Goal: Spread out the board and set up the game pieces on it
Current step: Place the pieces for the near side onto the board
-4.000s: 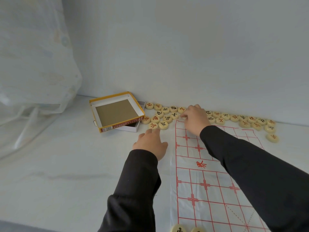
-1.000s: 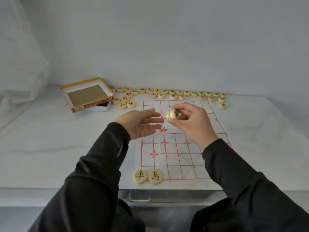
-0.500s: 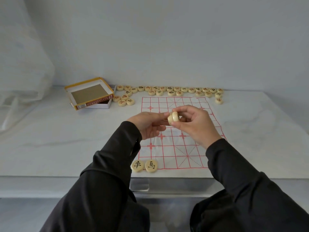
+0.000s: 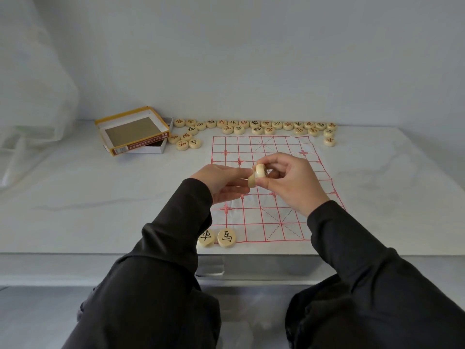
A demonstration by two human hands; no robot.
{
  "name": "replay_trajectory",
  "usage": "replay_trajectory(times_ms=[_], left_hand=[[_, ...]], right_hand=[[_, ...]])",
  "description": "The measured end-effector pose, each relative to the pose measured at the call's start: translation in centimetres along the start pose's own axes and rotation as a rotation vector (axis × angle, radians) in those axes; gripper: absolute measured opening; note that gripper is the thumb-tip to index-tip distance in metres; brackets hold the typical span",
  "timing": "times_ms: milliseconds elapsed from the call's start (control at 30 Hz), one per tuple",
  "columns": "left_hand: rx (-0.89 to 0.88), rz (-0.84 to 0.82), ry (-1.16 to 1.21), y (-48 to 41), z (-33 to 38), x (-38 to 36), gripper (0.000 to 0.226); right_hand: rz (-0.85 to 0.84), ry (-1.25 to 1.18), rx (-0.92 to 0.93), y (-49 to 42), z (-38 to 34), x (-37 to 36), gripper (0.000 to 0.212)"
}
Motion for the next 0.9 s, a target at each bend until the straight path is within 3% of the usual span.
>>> replay_trajectory(times_ms=[233,500,900], left_hand=[[-0.075,0.205,-0.156,1.2,-1.2,0.6,0.023],[-0.178,0.312,-0.400,1.7,-1.1,0.5,0.007],[-0.281,0.321,-0.501,0.2,-0.5,-0.6,0.010]], right_hand=[[-0.030,0.238,-0.058,1.6,0.3,0.0,0.035],[-0.325,0.687,-0.096,5.3,1.2,-0.5,0.029],[-0.430,0.806,-0.058,5.5,1.6,-1.6,0.040]])
Point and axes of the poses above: each hand's wrist, its own y-axis away from the middle knuckle, its own x-axis out of the back of the hand, z = x × y, the point moved 2 cm from there along -y, towards the middle knuckle, and after that the axes turned 4 degrees about -y, right-handed, at the moved point
